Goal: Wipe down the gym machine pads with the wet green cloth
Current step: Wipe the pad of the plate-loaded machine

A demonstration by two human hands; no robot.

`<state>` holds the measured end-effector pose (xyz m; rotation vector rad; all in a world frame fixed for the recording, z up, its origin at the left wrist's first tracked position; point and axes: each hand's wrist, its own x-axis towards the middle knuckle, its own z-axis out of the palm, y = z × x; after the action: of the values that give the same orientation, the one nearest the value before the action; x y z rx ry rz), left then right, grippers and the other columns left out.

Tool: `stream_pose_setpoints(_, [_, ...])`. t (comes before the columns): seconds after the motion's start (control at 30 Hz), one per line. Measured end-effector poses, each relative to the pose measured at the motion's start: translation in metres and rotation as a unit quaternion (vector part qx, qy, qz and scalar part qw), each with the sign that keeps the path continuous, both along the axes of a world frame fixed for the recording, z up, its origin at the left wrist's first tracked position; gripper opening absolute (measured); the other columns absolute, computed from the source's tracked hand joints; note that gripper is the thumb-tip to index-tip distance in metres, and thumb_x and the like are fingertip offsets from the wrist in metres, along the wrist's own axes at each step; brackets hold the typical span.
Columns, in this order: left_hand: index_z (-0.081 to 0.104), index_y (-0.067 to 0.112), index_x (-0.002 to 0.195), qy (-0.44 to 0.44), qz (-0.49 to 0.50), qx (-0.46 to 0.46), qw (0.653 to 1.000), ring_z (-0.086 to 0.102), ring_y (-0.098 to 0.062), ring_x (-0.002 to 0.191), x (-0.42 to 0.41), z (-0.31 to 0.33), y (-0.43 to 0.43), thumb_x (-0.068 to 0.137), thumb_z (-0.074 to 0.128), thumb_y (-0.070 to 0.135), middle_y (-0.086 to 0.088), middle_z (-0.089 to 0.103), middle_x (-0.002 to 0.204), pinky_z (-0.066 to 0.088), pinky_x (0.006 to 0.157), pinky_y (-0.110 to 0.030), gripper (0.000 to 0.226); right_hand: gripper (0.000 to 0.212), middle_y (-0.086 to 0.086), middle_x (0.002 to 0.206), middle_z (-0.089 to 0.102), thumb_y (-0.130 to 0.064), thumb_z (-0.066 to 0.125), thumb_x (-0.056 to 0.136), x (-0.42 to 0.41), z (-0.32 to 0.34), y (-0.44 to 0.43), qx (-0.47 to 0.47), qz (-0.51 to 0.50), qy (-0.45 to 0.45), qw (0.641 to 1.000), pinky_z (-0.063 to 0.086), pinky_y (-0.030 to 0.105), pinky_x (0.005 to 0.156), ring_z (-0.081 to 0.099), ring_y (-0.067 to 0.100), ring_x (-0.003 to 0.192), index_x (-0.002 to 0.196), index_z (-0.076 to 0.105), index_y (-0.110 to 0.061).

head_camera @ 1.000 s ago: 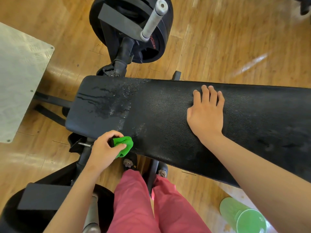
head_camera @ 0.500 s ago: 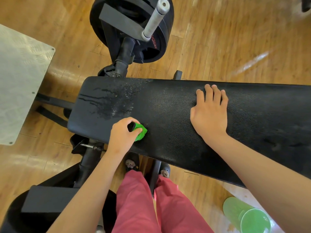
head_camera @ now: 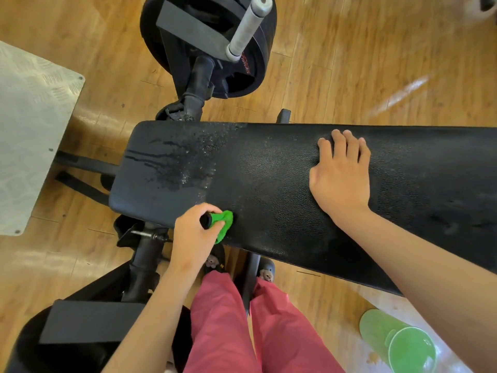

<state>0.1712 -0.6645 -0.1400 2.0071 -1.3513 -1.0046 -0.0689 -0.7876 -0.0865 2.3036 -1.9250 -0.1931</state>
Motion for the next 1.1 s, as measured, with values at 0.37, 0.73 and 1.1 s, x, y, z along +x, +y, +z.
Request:
stream_pose_setpoints(0.37, [0.067,0.02,0.09,0.005,-0.013,-0.04,0.999,0.06,-0.008,0.088,-0.023,0.005,-0.046,0.079,0.073,0.009,0.008,0.067,0.092,0.046,0.081,-0.022,0.016,0.049,0.026,0.141,0.045,-0.023,0.043,0.087,0.002,0.003,0.0,0.008,-0.004,-0.003,1.0,0.023,0.057,0.114,0.034,0.043,0.136,0.13,0.05,0.0])
stream_pose_setpoints(0.73, [0.066,0.019,0.093,-0.048,-0.037,-0.037,0.997,0.061,-0.015,0.093,-0.025,0.004,-0.032,0.08,0.072,0.01,0.004,0.066,0.096,0.049,0.085,-0.033,0.017,0.051,0.026,0.139,0.047,-0.026,0.039,0.086,0.003,0.0,-0.001,-0.007,0.001,-0.002,1.0,0.027,0.058,0.112,0.038,0.043,0.134,0.128,0.053,-0.001])
stream_pose_setpoints(1.1, [0.066,0.017,0.094,-0.031,0.002,-0.098,0.995,0.059,-0.014,0.089,-0.044,0.008,-0.055,0.083,0.072,0.015,0.004,0.066,0.095,0.048,0.082,-0.029,0.012,0.048,0.027,0.138,0.048,-0.022,0.051,0.085,0.003,0.0,0.0,-0.012,0.003,-0.001,1.0,0.028,0.058,0.112,0.039,0.044,0.133,0.128,0.054,0.0])
